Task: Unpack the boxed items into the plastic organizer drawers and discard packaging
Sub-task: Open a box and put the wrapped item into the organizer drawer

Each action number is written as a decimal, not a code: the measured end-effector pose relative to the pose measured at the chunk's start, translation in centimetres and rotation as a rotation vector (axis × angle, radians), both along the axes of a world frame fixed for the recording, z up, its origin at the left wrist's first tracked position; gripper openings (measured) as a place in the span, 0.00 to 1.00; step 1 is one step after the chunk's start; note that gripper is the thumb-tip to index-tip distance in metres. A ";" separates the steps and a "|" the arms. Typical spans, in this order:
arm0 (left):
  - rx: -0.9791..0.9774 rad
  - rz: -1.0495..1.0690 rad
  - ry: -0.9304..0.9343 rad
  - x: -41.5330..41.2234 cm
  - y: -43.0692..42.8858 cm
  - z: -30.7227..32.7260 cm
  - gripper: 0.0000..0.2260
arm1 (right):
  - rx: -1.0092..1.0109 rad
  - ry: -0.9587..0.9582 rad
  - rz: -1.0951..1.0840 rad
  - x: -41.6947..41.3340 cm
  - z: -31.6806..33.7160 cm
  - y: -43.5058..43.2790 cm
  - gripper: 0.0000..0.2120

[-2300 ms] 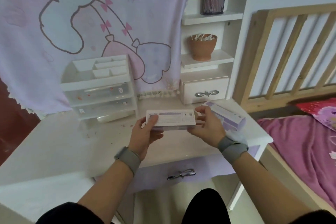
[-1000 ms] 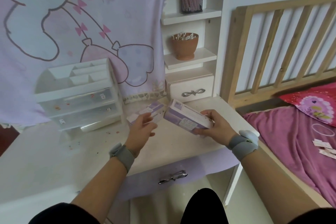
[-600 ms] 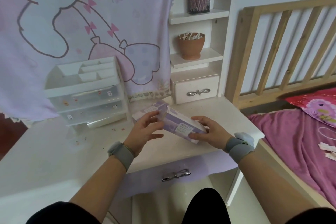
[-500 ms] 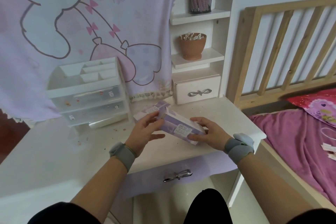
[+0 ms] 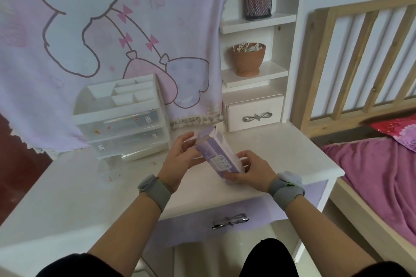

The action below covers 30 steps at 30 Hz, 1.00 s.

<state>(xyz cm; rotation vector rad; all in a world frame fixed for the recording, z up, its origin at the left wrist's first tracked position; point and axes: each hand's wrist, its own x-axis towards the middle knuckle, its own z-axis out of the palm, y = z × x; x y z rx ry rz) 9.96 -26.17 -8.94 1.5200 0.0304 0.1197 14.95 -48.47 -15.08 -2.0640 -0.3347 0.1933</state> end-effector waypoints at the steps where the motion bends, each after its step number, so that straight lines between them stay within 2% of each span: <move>1: -0.004 -0.001 -0.001 0.0 0.1 0.1 0.20 | 0.009 0.007 0.018 0.0 -0.1 0.2 0.32; 5: -0.013 0.003 0.006 0.1 0.5 0.4 0.22 | 0.035 0.018 0.140 0.2 -0.3 0.5 0.30; 8: 0.008 -0.062 0.002 0.4 0.5 0.4 0.24 | -0.046 -0.011 0.123 0.2 -0.2 0.0 0.27; 12: 0.146 -0.181 0.022 0.4 0.2 -0.6 0.27 | -0.127 -0.022 0.095 0.1 -0.2 -0.5 0.26; 16: 0.313 -0.273 0.044 0.6 -0.4 -2.4 0.28 | -0.128 -0.045 0.083 0.0 -0.2 -1.2 0.23; 18: 0.376 -0.291 0.056 0.9 -0.9 -3.5 0.32 | -0.082 -0.074 0.034 0.2 0.0 -1.6 0.22; 21: 0.488 -0.192 0.025 1.1 -2.0 -4.6 0.38 | 0.046 -0.120 -0.057 0.8 0.8 -2.2 0.22; 27: 0.521 0.032 -0.081 1.3 -2.9 -6.3 0.25 | 0.225 -0.131 -0.098 2.0 3.3 -3.2 0.24; 30: 0.552 0.007 -0.058 1.2 -2.1 -6.1 0.27 | 0.274 -0.149 -0.090 2.0 4.8 -3.1 0.24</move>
